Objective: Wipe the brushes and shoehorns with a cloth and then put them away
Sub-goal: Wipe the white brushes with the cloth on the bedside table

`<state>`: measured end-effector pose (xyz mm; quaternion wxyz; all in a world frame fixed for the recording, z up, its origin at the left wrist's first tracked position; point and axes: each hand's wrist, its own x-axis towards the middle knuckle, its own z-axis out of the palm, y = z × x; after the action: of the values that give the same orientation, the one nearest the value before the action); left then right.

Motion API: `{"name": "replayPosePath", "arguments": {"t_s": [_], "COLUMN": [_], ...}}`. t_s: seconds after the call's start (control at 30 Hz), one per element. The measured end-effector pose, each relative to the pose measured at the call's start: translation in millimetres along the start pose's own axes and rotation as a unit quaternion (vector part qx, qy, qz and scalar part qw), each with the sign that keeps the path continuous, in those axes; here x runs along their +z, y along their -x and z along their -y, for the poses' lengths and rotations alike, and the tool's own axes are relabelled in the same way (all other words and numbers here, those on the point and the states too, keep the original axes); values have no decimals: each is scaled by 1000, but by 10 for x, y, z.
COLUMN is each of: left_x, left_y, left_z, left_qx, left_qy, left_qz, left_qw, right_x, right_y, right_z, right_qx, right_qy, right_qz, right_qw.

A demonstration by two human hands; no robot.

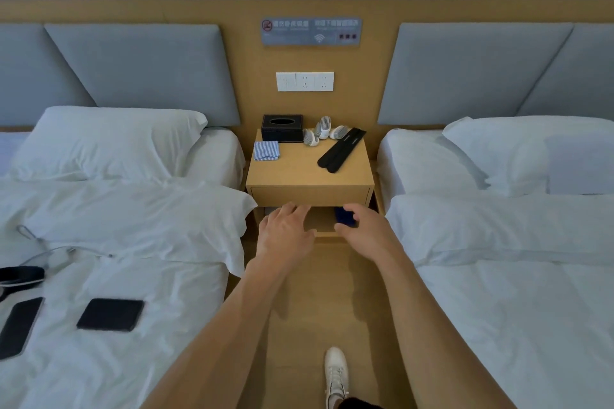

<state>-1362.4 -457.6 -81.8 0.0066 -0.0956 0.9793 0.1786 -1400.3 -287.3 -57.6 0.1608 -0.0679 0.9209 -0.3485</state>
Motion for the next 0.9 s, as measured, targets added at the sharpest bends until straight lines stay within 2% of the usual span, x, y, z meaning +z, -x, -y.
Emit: {"name": "replayPosePath", "arguments": {"t_s": [0.23,0.43,0.67,0.9], "left_x": [-42,25,201,345], "left_y": [-1161,-1874,-2717,-3900], "left_z": [-347,-374,-182,134], "left_qx": [-28,-60,-60,-57], "left_qy": [-6,-20,-11,-6], "left_qz": [-7,30,45,69], "left_qw": [1000,998,997,996], "right_x": [-512,-637,-584,-508], "right_y": [-1168,-1886,-2708,-3799], "right_z": [-16,-35,-70,145], "right_qx": [-23,-21,-7,17], "right_qy": [19,-2,-14,10], "right_qz": [23,30,33,29], "right_qw": [999,999,999,999]}}
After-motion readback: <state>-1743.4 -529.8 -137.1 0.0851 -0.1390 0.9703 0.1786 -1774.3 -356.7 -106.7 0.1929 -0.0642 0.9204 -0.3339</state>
